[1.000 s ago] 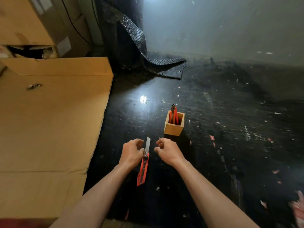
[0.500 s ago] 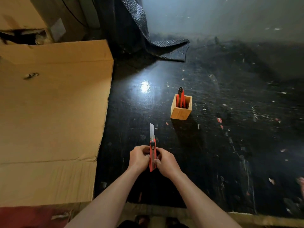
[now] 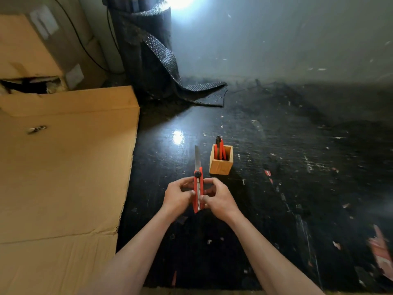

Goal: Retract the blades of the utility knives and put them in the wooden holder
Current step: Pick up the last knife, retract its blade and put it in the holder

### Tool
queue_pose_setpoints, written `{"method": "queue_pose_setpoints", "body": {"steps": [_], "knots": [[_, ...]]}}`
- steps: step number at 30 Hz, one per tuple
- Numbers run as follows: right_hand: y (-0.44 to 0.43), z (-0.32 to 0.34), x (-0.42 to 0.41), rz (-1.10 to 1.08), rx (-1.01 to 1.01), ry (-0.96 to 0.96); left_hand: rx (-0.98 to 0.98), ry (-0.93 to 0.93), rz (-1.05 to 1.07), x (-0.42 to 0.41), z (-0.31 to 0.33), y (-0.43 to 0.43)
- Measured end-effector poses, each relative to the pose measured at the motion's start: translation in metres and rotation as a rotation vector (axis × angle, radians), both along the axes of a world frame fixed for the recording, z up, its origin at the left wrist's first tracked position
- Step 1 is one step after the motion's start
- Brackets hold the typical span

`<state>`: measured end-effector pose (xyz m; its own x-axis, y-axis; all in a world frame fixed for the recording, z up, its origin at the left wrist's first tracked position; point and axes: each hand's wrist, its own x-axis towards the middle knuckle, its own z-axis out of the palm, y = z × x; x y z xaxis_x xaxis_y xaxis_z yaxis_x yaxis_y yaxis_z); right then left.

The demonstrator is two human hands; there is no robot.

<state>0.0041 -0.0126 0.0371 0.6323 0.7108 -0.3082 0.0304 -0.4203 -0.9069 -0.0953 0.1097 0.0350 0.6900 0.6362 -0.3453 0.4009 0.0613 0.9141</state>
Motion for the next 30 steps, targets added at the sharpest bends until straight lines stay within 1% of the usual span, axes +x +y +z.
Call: {"method": "queue_pose_setpoints", "body": {"steps": [3,9,13,15,19,25,30], "knots": [[0.004,0.029,0.023,-0.005,0.098,-0.029,-0.009,-0.100,-0.016,0.021,0.032,0.009],[0.006,0.090,0.066,0.026,0.228,-0.054,-0.145,-0.269,-0.079,0.053,0.102,0.017],[0.002,0.127,0.088,0.053,0.263,-0.136,-0.167,-0.331,-0.089,0.071,0.140,0.015],[0.001,0.141,0.097,0.033,0.272,-0.197,-0.160,-0.354,-0.092,0.080,0.154,0.013],[0.004,0.167,0.112,-0.024,0.281,-0.347,-0.112,-0.395,-0.090,0.093,0.175,0.007],[0.013,0.197,0.135,-0.027,0.287,-0.555,-0.065,-0.414,-0.108,0.106,0.194,0.004],[0.016,0.208,0.144,-0.029,0.308,-0.627,-0.094,-0.438,-0.108,0.113,0.205,0.005]]}}
